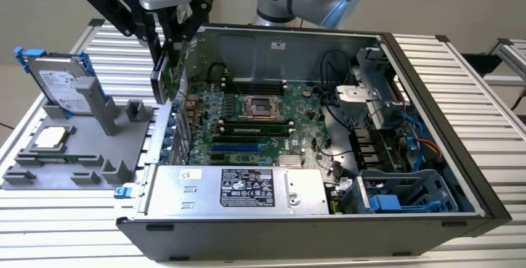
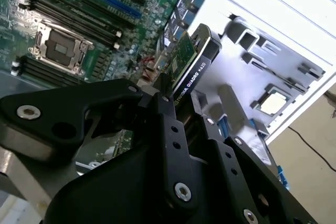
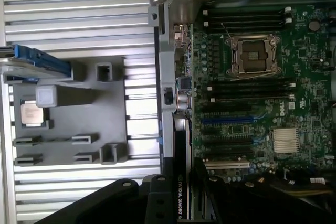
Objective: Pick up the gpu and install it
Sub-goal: 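Pick up the gpu and move the gpu toward the slot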
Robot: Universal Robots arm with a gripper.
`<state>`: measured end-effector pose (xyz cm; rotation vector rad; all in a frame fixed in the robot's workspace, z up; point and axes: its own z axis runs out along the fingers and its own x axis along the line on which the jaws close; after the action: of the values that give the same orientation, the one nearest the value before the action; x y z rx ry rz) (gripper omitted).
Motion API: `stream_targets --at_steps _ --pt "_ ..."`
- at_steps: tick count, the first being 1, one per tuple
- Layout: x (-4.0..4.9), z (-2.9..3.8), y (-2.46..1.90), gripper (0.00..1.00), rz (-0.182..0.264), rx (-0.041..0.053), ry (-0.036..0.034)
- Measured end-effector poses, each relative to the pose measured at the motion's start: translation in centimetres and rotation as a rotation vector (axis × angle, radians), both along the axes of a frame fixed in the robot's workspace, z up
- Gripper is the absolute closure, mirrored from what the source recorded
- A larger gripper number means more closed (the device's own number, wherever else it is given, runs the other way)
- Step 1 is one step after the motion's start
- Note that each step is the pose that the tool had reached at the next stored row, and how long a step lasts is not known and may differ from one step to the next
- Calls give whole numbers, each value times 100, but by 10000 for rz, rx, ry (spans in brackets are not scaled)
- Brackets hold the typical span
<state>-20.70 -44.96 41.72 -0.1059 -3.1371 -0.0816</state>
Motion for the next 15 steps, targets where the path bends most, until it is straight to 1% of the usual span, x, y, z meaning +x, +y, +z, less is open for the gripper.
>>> stream_targets --at_steps 15 --pt "198 0 0 100 0 0 0"
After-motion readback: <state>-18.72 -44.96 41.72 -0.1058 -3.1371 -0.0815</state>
